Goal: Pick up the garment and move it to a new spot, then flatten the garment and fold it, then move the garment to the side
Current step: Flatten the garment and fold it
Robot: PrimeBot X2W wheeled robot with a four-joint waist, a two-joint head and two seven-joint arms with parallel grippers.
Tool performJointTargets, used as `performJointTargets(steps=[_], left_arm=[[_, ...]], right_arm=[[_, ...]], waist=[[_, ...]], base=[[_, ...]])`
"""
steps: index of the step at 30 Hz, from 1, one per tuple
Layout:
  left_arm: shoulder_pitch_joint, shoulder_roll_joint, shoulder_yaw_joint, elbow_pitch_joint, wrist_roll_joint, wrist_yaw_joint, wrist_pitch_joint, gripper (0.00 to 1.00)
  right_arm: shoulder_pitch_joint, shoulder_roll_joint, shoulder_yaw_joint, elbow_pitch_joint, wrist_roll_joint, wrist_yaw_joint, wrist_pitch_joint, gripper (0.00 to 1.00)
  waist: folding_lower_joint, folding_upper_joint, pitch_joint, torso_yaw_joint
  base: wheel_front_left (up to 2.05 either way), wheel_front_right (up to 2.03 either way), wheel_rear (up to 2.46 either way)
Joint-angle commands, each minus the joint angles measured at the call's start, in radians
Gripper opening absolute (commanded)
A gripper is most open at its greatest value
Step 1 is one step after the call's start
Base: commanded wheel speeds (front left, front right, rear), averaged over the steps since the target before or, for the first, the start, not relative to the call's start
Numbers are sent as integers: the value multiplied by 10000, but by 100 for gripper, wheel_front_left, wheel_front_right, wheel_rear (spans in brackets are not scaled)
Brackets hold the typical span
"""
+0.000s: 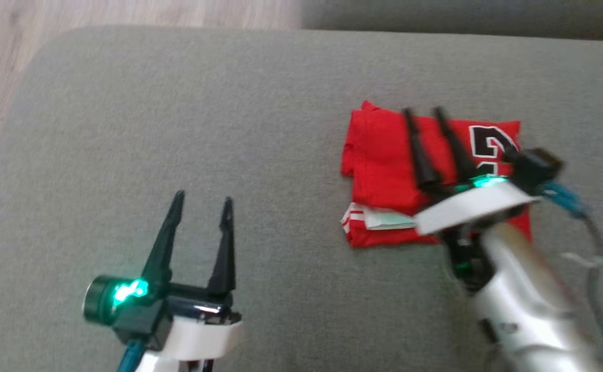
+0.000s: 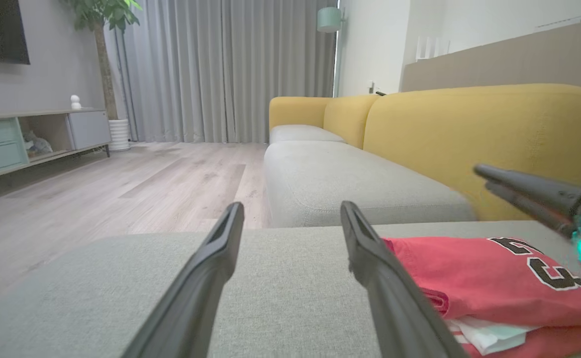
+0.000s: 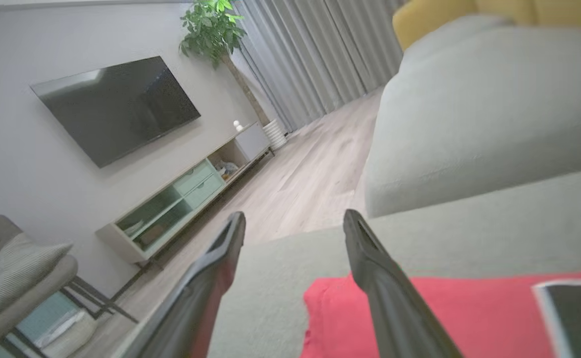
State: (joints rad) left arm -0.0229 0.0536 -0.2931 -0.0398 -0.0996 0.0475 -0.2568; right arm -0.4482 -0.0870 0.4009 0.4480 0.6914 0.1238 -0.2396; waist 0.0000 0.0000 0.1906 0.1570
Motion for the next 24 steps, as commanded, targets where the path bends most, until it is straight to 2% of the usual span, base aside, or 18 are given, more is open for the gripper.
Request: performJointTargets(steps=[1, 5, 8, 12, 16, 24], left_arm=[[-17, -32, 406, -308, -105, 89, -49, 100], [246, -33, 668, -177, -503, 188, -49, 100], [388, -33, 769, 29, -643, 196, -49, 100], [537, -33, 892, 272, -620, 190, -49, 100], [792, -33, 1023, 430, -528, 169, -49, 100], [1533, -33, 1231, 783, -412, 160, -49, 100]], right_arm=[[149, -252, -97, -415, -322, 69, -141, 100], [872, -922, -1222, -997, -1823, 69, -212, 100], [1728, -867, -2244, -1837, -2624, 69, -217, 100], [2977, -701, -2954, -2758, -3670, 69, -219, 100], [4032, -358, -3269, -3316, -3991, 69, -220, 100], [5107, -114, -3163, -3354, -4409, 69, -221, 100]], waist=[[0, 0, -200, -198], [0, 0, -544, -439], [0, 0, -819, -495], [0, 0, -1114, -532], [0, 0, -1466, -564], [0, 0, -1970, -687]], base=[[0, 0, 0], [0, 0, 0], [0, 0, 0], [0, 0, 0], [0, 0, 0], [0, 0, 0]])
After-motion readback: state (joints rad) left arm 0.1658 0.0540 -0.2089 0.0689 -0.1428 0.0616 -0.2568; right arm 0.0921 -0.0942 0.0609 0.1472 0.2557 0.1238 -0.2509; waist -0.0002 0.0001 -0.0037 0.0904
